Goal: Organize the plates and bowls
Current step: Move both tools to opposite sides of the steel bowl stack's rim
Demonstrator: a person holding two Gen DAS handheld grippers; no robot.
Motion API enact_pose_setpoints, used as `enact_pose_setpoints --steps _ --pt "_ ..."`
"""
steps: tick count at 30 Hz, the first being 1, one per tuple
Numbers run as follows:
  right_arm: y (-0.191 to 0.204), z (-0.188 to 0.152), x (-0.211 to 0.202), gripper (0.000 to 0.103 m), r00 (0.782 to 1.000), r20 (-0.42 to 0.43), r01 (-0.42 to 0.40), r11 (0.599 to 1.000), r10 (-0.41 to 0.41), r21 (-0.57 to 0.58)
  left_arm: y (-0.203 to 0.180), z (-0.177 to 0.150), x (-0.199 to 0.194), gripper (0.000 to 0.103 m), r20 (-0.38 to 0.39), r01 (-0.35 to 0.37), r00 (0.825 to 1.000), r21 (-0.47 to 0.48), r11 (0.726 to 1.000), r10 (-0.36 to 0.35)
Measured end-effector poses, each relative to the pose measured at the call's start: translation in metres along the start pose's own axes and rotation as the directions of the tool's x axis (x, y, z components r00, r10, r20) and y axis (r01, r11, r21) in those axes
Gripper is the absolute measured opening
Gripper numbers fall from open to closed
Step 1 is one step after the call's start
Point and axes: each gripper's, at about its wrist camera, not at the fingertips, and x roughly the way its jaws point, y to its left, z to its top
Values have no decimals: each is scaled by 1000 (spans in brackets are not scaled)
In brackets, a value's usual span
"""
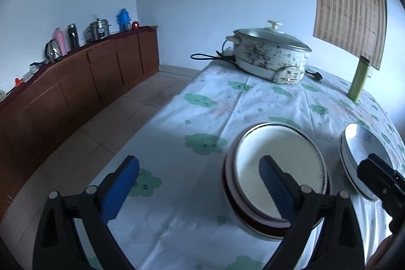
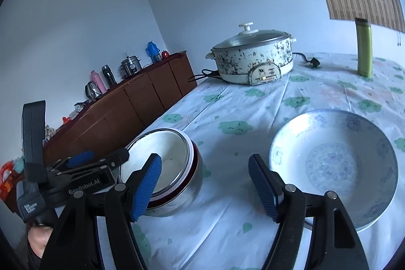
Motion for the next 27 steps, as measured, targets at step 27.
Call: enact_pose_setpoints --steps 27 --pt "6 -8 -12 73 997 69 33 999 -31 -26 -7 -4 17 98 -6 23 1000 22 999 -23"
